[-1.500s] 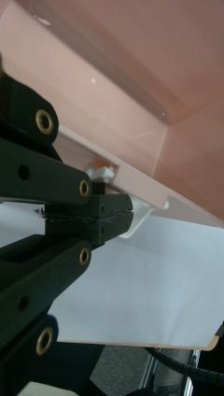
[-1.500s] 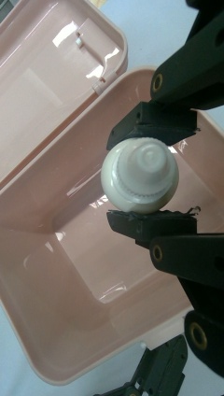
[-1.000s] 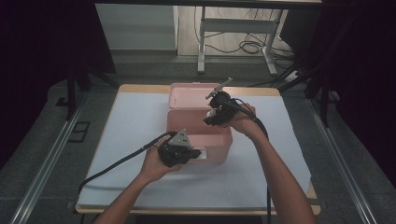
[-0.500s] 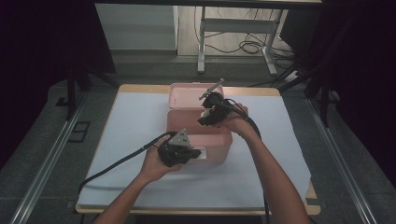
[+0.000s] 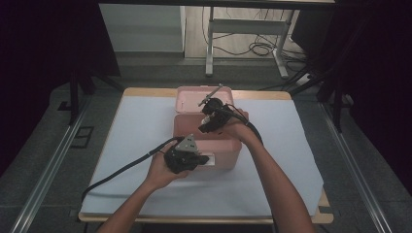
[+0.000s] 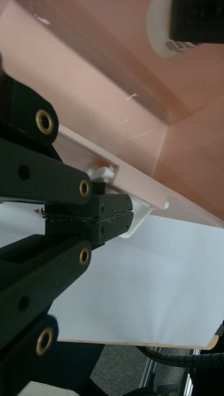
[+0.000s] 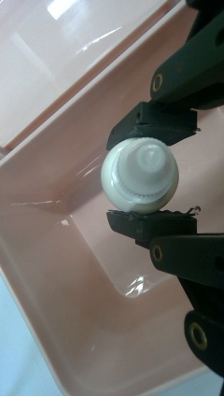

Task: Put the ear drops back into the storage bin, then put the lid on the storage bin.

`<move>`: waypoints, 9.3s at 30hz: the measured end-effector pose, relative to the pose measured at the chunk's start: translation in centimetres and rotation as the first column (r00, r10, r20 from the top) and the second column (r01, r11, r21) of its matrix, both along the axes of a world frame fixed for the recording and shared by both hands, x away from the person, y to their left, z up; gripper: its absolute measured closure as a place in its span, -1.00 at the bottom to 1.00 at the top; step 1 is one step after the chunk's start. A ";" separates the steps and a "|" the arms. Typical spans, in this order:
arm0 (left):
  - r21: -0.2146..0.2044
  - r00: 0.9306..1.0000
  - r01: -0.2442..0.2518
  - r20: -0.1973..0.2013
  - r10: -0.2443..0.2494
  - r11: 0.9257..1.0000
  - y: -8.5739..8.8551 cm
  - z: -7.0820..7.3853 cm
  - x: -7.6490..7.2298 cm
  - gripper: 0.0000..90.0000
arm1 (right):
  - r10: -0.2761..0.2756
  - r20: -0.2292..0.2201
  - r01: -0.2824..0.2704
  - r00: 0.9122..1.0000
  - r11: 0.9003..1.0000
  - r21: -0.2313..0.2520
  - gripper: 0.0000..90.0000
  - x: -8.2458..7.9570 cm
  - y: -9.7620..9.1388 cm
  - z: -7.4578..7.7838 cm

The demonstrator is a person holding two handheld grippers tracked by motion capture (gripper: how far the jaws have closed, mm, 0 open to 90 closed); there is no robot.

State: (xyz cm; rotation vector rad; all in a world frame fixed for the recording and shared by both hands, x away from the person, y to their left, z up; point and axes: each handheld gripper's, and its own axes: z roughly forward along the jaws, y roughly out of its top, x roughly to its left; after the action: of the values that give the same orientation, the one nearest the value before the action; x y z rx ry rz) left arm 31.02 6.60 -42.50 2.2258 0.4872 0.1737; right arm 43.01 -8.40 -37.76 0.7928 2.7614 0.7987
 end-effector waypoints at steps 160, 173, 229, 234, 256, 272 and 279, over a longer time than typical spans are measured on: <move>-0.003 1.000 -0.002 -0.004 0.002 1.000 0.0 0.0 0.0 1.00 | -0.271 0.128 0.252 0.954 0.957 0.145 0.01 -0.8 -10.1 2.2; 0.009 1.000 0.005 -0.007 -0.005 1.000 0.1 0.1 0.1 1.00 | -0.324 0.085 0.308 0.942 0.938 0.162 0.06 0.3 -12.8 1.7; -0.011 0.999 -0.003 -0.032 0.003 1.000 0.0 0.0 0.1 1.00 | -0.470 0.054 0.457 0.881 0.876 0.157 0.21 7.8 -9.4 0.6; -0.008 1.000 -0.007 -0.020 0.007 1.000 -0.1 0.0 -0.1 1.00 | -0.482 0.036 0.471 0.875 0.867 0.163 0.24 8.6 -9.4 0.3; -0.006 1.000 -0.003 -0.025 0.003 1.000 -0.1 0.0 0.0 1.00 | -0.537 0.014 0.531 0.844 0.838 0.123 0.38 11.0 -9.3 -0.8; 0.000 1.000 -0.004 -0.023 0.004 1.000 -0.1 0.1 0.0 1.00 | -0.542 0.007 0.539 0.840 0.837 0.093 0.51 13.1 -8.3 -1.8; 0.039 1.000 0.000 -0.005 0.001 0.999 -0.3 0.3 0.0 1.00 | -0.554 0.000 0.553 0.832 0.831 0.058 0.57 14.1 -7.8 -2.4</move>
State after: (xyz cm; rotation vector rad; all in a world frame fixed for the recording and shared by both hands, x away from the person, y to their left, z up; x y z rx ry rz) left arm 30.98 6.27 -42.16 2.2649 0.4906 0.1798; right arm 57.11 -16.20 -40.19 1.4926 2.2891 0.7461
